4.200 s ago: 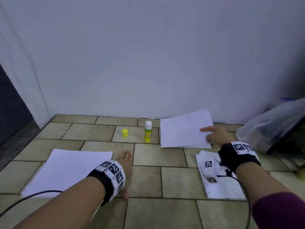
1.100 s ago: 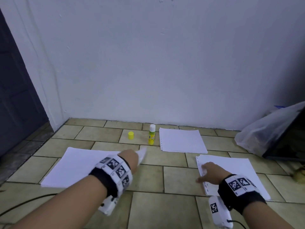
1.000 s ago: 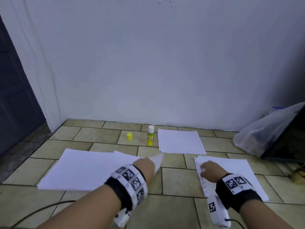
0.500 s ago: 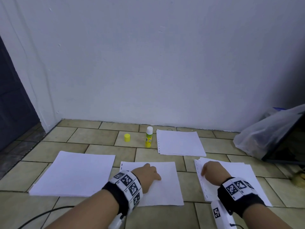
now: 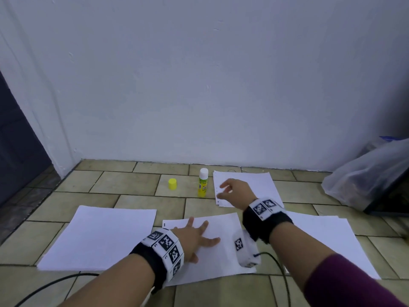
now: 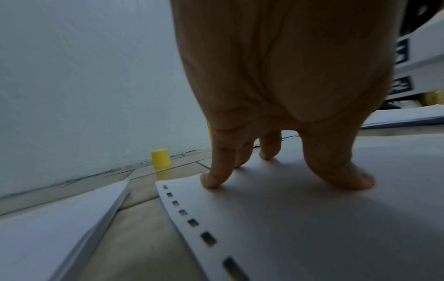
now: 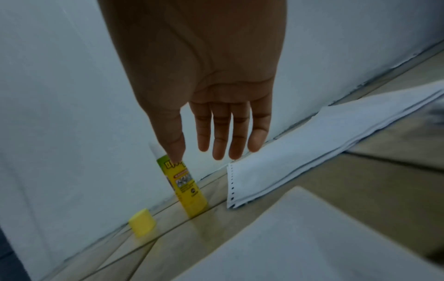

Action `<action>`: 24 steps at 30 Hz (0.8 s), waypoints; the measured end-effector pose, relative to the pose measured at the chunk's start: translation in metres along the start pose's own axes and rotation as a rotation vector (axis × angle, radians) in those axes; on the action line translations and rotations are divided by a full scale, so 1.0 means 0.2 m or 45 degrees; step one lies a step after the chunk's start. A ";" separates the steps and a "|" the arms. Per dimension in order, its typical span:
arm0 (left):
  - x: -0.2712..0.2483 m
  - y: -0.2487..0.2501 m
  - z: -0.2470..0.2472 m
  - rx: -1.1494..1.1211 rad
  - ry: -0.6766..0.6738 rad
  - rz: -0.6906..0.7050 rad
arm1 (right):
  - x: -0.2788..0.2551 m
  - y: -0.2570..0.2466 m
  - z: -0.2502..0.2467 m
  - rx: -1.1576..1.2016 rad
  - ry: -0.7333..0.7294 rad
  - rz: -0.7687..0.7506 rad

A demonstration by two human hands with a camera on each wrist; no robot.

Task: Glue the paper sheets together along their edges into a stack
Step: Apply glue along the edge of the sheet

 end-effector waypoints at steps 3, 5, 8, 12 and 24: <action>0.00 0.00 0.00 -0.001 -0.027 0.003 | 0.10 -0.07 0.06 0.120 0.007 0.032; 0.00 0.00 -0.01 0.021 -0.044 -0.003 | 0.14 -0.10 0.10 0.172 0.012 0.029; 0.00 0.01 -0.01 0.042 -0.035 -0.010 | 0.19 -0.14 0.13 0.133 0.044 0.007; 0.00 0.01 0.00 0.002 -0.030 -0.013 | 0.19 -0.15 0.11 0.139 0.084 -0.029; 0.01 0.01 -0.01 -0.185 0.132 -0.107 | -0.11 0.04 -0.30 -0.086 -0.084 0.086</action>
Point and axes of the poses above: each hand's wrist, its own x-axis towards the middle knuckle, its own z-axis out of the palm, y = z × x, the point moved 4 cm from there along x, towards the middle knuckle, and after that the axes turned 4 degrees about -y, right-handed, at the moved point
